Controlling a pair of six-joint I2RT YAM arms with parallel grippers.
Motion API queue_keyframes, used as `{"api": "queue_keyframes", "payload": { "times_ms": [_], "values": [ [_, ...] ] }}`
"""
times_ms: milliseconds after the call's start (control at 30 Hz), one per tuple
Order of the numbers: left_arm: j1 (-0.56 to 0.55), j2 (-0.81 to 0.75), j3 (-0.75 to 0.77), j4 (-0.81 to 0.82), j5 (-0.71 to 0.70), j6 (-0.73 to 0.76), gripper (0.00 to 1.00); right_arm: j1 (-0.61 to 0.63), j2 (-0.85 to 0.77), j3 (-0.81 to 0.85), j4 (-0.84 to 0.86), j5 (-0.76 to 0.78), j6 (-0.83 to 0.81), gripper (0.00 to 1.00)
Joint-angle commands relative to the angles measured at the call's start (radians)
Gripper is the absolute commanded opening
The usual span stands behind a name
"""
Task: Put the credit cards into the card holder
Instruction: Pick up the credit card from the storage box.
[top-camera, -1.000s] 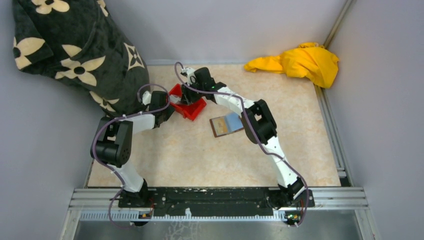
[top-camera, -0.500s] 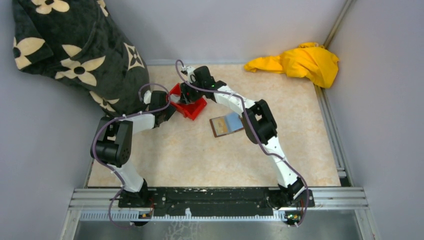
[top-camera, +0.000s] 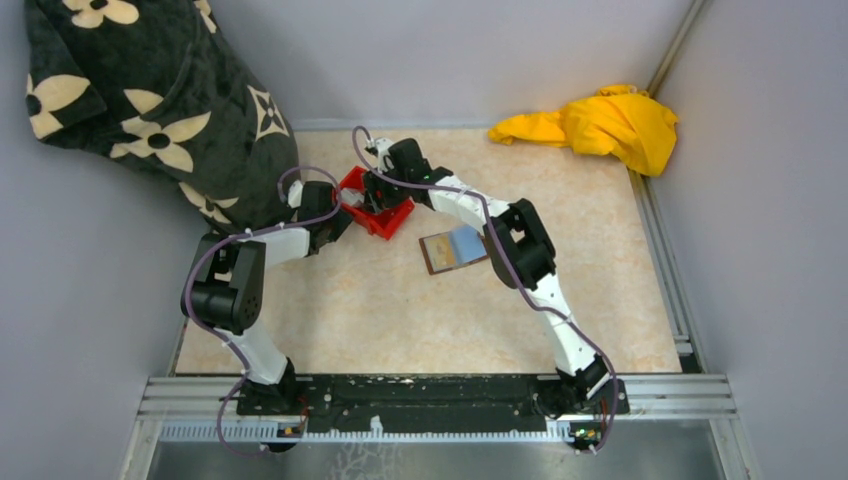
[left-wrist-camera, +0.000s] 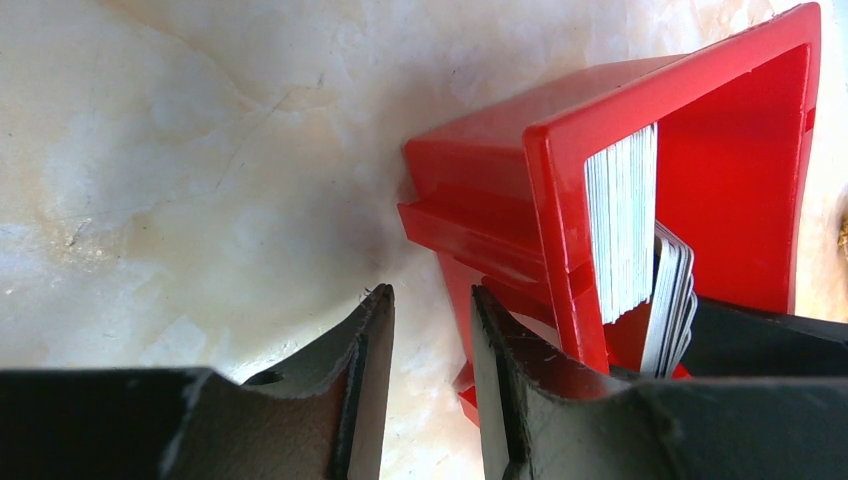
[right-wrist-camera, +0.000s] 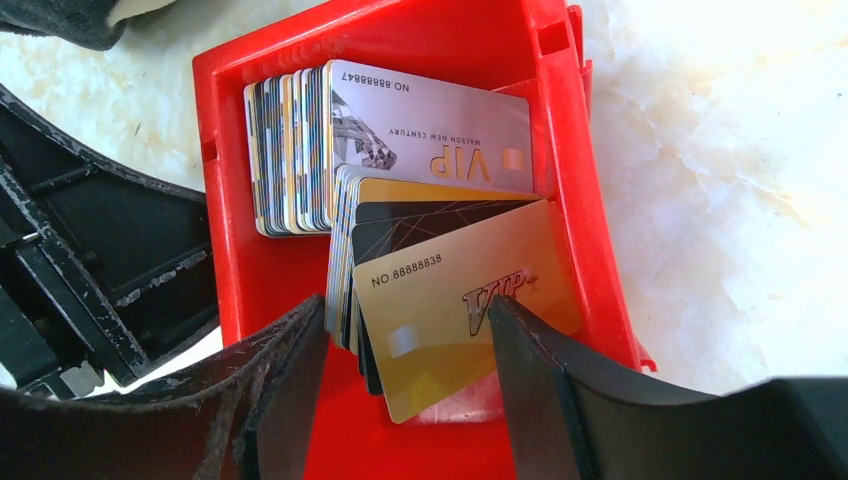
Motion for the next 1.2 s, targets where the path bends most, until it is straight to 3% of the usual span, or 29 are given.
{"api": "queue_keyframes", "payload": {
  "times_ms": [0, 267, 600, 1167],
  "values": [
    [0.002, -0.016, 0.009, 0.029, 0.016, 0.009, 0.41, 0.007, -0.101, -0.048, 0.050, 0.053, -0.016, 0.60],
    [0.002, -0.016, 0.008, 0.031, 0.017, 0.012, 0.41, 0.007, -0.092, -0.047, 0.056, 0.062, -0.009, 0.58],
    [0.003, -0.013, 0.001, 0.039, 0.023, 0.009, 0.41, 0.008, -0.070, 0.017, 0.051, 0.053, 0.018, 0.44],
    [0.001, -0.013, -0.012, 0.053, 0.043, -0.003, 0.40, 0.021, 0.012, 0.169, -0.022, 0.040, 0.031, 0.43]
  ]
}}
